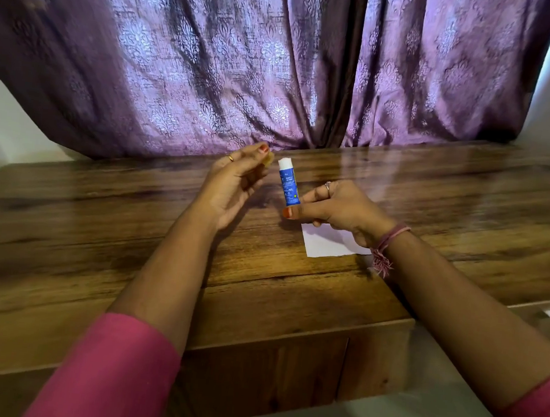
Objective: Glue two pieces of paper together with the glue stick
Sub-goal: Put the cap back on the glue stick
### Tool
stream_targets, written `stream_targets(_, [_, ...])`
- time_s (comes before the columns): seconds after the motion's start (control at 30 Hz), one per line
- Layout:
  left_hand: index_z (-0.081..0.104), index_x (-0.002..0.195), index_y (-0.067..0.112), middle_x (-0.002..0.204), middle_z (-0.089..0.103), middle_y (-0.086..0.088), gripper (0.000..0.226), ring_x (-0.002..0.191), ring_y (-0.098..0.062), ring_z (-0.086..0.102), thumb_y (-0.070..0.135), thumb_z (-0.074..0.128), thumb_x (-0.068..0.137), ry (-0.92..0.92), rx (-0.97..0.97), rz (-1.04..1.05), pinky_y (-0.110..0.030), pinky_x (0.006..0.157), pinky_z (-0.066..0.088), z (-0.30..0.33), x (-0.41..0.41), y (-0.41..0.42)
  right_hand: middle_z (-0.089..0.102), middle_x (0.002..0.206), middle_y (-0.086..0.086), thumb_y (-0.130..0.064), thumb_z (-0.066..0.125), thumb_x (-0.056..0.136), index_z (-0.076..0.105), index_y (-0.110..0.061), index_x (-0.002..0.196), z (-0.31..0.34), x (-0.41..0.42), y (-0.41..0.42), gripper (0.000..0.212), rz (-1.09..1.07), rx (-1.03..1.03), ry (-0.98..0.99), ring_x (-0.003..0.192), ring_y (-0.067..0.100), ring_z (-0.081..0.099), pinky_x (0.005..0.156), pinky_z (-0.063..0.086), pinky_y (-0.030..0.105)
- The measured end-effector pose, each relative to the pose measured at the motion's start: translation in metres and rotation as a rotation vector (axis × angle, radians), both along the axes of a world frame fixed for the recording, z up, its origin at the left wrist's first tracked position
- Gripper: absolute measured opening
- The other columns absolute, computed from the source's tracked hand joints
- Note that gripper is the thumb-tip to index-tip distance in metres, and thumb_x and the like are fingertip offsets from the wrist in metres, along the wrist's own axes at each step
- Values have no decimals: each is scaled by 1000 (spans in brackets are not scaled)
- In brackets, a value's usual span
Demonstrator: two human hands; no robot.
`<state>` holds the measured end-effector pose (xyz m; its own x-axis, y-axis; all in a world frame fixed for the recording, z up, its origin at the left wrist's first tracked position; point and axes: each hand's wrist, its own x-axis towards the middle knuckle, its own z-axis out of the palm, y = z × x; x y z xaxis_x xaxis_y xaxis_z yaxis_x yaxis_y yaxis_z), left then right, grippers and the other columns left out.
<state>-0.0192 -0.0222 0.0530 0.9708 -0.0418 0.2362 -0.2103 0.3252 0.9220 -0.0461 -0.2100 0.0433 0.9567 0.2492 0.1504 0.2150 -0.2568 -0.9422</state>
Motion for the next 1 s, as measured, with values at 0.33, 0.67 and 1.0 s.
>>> stream_targets(0.33, [64, 89, 17, 77, 72, 7, 9, 75, -7, 65, 16, 66, 81, 16, -69, -64, -24, 73, 54, 2, -9, -13, 61, 53, -1, -17, 90, 58, 73, -7, 63, -3, 5, 1, 21, -1, -57, -83, 49, 6, 47, 44, 39, 16])
stream_targets(0.67, [64, 93, 12, 82, 69, 0, 23, 74, -12, 68, 5, 74, 73, -113, 123, 1, -34, 75, 57, 2, -15, -21, 54, 47, -8, -19, 91, 57, 61, -17, 51, -2, 5, -2, 31, -107, -162, -125, 44, 4, 43, 43, 34, 18])
stream_targets(1.0, [64, 88, 18, 82, 69, 4, 14, 72, -8, 68, 8, 69, 81, -65, 41, 42, -27, 63, 56, -2, -7, -16, 72, 60, 3, -24, 85, 64, 61, -20, 61, -4, 5, 3, 24, -284, -303, -437, 55, 6, 68, 55, 54, 20])
